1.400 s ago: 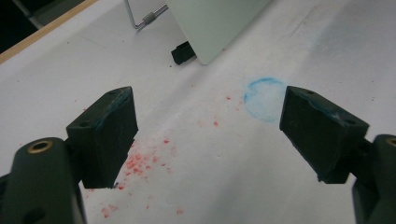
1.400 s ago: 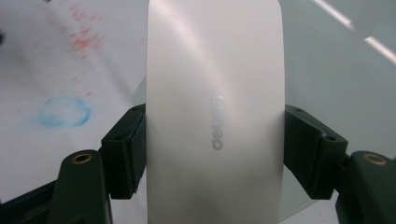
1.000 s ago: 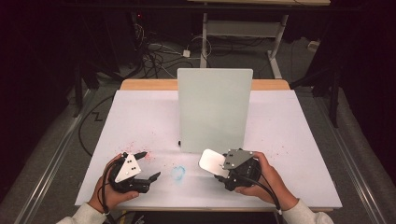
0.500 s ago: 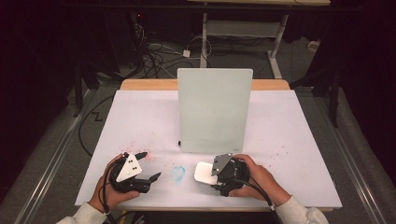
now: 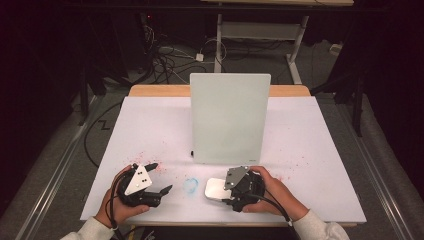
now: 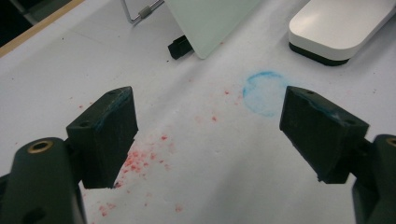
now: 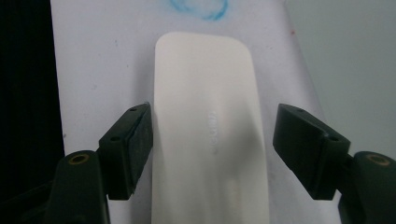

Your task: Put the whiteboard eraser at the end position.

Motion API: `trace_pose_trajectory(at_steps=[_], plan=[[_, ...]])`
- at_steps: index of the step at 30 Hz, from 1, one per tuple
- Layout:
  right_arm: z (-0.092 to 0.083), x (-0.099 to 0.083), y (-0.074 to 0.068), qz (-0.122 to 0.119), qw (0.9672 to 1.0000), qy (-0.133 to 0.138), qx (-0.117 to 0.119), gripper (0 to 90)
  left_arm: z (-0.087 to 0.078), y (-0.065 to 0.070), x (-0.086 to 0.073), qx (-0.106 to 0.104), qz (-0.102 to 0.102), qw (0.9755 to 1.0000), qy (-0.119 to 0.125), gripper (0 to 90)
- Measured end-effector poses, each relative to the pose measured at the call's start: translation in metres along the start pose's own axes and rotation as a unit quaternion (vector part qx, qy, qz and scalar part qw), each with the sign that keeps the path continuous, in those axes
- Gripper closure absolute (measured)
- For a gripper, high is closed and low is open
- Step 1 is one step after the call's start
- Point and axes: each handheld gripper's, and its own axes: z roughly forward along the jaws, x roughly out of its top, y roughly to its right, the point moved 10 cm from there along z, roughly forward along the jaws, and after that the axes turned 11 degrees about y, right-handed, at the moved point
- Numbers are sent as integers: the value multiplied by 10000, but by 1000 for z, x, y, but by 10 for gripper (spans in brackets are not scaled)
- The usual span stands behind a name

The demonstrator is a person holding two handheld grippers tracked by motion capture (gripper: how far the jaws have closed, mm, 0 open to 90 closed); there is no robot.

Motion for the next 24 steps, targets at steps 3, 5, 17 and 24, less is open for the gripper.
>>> trace_pose_trajectory(at_steps=[3,5,17,24], plan=[[-8,5,5,44,9996,202,-209,308,0,1,0,-7,24,10000,-15,184],[-13,8,8,89,9990,344,-272,312,0,1,0,-13,29,10000,-17,184],[-46,17,36,263,9876,984,-1194,271,1,1,0,-16,32,10000,-26,184],[-64,13,53,423,9772,1197,-1703,236,1,1,0,-13,29,10000,-16,179]])
